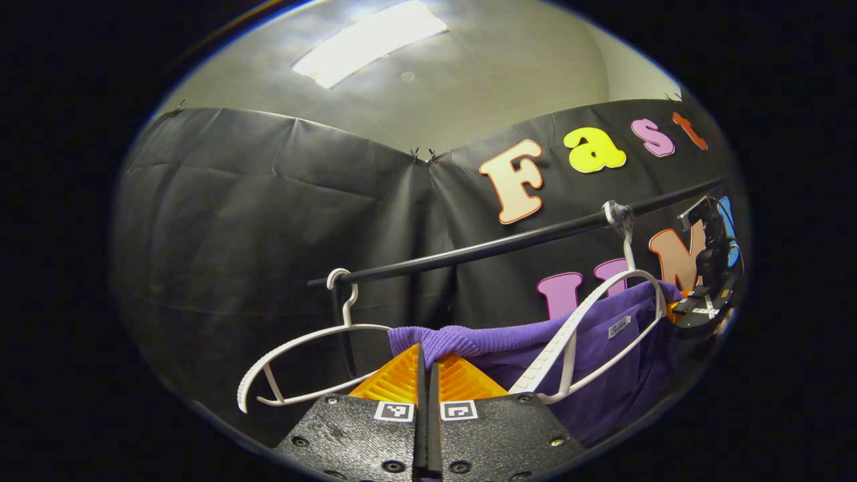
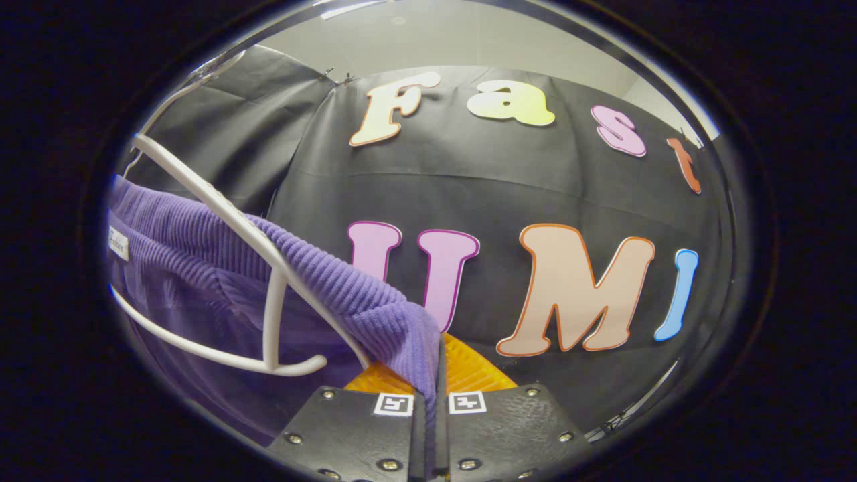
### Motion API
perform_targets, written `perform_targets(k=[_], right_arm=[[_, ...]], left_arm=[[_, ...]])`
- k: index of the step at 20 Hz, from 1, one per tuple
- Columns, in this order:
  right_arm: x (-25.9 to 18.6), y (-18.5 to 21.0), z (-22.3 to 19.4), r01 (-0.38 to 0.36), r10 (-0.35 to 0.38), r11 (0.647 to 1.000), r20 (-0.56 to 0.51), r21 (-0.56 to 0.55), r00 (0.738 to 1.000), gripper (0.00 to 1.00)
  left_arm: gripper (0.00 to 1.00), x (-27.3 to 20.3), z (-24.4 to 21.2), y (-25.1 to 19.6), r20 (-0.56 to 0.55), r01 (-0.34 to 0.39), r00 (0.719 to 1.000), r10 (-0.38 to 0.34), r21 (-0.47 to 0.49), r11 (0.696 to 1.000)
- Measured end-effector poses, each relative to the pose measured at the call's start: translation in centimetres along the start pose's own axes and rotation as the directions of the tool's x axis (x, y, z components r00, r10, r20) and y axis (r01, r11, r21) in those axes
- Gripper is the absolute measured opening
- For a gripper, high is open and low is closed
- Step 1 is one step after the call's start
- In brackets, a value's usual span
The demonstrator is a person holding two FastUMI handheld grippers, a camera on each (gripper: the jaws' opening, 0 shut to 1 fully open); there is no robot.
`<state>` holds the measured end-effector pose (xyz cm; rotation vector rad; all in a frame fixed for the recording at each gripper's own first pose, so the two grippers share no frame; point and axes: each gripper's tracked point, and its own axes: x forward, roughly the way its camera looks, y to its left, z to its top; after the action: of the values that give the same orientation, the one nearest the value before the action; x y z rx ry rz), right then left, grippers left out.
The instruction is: Grasp the clothes on the hanger with both hands and then place them into the laundry hamper below.
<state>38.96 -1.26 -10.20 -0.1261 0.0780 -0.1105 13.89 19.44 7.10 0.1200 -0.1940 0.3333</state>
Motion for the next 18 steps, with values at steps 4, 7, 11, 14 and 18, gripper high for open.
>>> perform_targets(k=[4,7,11,14,18], right_arm=[[0.2,0.1,-0.3,-0.027,0.027,0.999,-0.014,0.023,1.000,0.05],[0.1,0.4,-0.5,-0.049,0.050,0.998,-0.019,0.044,0.999,0.05],[0.1,0.5,-1.5,-0.053,0.055,0.997,-0.045,0.051,0.997,0.05],[-0.2,0.4,-2.5,-0.050,0.053,0.998,-0.066,0.048,0.996,0.07],[-1.2,0.1,-4.0,-0.042,0.045,0.999,-0.099,0.034,0.994,0.05]], left_arm=[[0.00,-0.3,-0.5,0.3,-0.009,0.041,0.999,-0.041,-0.070,0.997],[0.02,-0.6,-1.3,0.8,-0.027,0.048,0.998,-0.051,-0.089,0.995],[0.00,-1.2,-2.6,0.7,-0.054,0.048,0.997,-0.053,-0.076,0.996],[0.00,-1.5,-3.7,0.4,-0.077,0.042,0.996,-0.048,-0.076,0.996],[0.00,-2.2,-4.9,0.2,-0.107,0.046,0.993,-0.051,-0.048,0.998]])
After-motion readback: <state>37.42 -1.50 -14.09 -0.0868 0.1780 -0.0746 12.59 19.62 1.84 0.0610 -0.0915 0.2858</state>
